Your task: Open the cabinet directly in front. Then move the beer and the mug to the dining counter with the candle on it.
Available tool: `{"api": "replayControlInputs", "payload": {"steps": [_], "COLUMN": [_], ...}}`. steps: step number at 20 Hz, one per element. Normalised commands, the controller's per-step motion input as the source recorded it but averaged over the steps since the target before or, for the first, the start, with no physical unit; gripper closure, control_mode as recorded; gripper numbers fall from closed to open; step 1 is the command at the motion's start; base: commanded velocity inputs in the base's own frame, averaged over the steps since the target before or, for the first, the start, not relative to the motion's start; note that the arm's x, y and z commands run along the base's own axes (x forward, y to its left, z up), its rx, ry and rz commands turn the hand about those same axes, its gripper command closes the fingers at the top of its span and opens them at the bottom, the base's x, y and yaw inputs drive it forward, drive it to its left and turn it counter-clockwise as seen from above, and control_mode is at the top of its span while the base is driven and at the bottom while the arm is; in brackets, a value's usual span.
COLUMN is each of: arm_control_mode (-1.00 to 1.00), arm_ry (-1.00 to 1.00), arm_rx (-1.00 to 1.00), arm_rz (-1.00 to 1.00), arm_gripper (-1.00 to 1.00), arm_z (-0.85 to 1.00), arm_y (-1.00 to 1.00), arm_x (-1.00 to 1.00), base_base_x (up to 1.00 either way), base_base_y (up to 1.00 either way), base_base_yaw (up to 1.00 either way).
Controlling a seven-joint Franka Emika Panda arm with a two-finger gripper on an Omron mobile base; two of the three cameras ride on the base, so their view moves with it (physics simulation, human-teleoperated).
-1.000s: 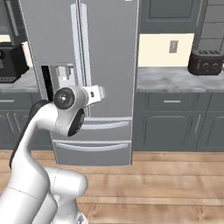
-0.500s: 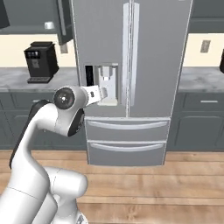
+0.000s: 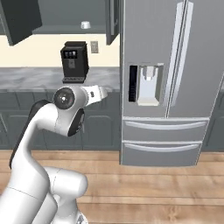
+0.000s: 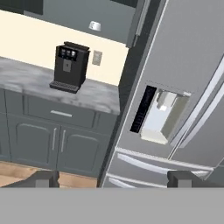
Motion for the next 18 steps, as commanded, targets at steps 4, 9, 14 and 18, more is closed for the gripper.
{"api": "replayControlInputs", "payload": {"steps": [4,9,14,18], "arm_control_mode": [1.00,1.00,1.00,1.00], "arm_ry": [0.00,0.00,0.00,0.00], "arm_rx": [0.00,0.00,0.00,0.00], "arm_rz": [0.00,0.00,0.00,0.00], "arm_gripper": [-1.00,-1.00,-1.00,-1.00], "arm_z": [0.00,0.00,0.00,0.00], "arm_y": [0.00,0.00,0.00,0.00], "arm_x": [0.00,0.00,0.00,0.00], "base_base_x": [-0.01,0.14,0.17,1.00], "base_base_y": [1.00,1.00,0.14,0.11], "base_base_yaw": [-0.01,-0.03,-0.03,0.00]}}
